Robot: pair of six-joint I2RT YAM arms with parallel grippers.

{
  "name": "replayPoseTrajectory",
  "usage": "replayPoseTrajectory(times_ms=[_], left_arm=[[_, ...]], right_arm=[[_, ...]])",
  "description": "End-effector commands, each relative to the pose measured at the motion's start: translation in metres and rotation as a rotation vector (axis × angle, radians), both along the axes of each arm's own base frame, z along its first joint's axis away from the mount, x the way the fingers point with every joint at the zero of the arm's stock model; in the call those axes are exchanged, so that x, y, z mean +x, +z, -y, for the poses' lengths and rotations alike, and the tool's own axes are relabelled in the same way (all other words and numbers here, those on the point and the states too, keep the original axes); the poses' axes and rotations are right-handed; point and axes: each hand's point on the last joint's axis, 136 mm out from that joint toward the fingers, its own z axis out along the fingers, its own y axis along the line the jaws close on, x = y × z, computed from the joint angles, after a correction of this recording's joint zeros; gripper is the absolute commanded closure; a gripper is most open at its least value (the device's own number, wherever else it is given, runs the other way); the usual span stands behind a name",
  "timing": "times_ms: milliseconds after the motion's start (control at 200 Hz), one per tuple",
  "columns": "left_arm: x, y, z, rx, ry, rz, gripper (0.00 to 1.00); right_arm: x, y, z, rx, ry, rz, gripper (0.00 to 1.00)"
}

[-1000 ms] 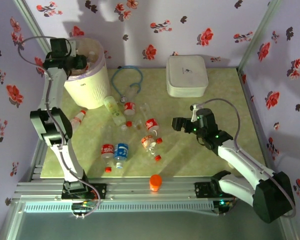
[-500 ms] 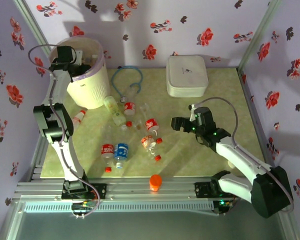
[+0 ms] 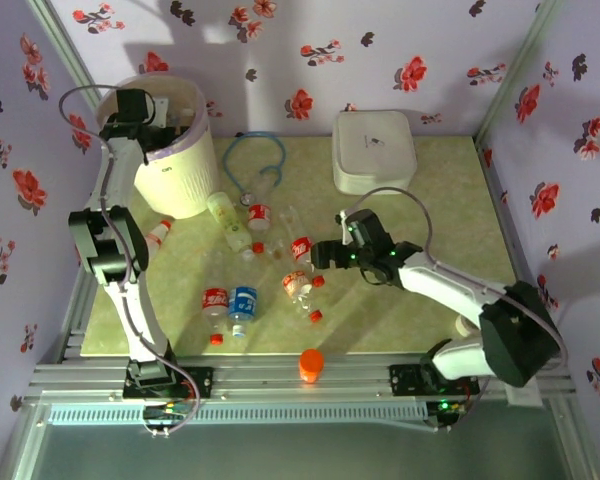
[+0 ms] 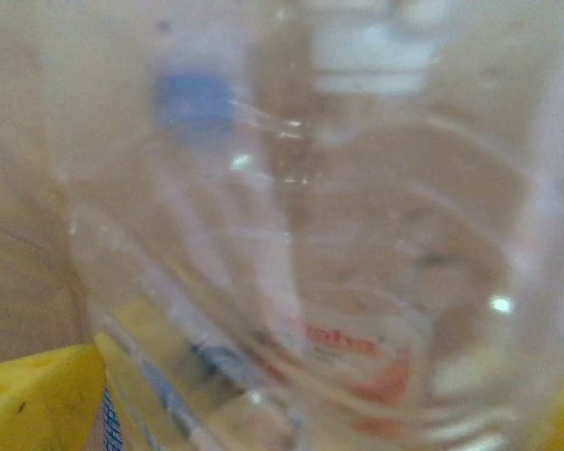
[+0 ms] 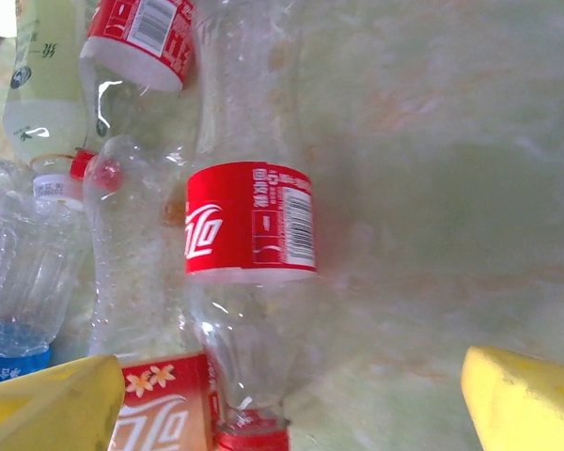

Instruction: Put the plastic bottles in the bin

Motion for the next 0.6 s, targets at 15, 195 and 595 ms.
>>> replayPoseTrajectory(times_ms=[15,195,595], left_arm=[[-0.017,0.076,0.001,0.043,-0.001,0.127,0.00],[-0.045,0.143,-0.001,0.045,0.027,0.264,0.00],[-0.154,0.192,0.052,-0.182,0.073,0.499,0.00]], right_arm=[[0.009,-0.005,-0.017,0.027,-0.013,-0.032,0.12],[0.013,-0.024,-0.047,0.113,0.033,-0.107,0.17],[0.027,-0.064,-0.053,0.088,-0.009,-0.142,0.16]])
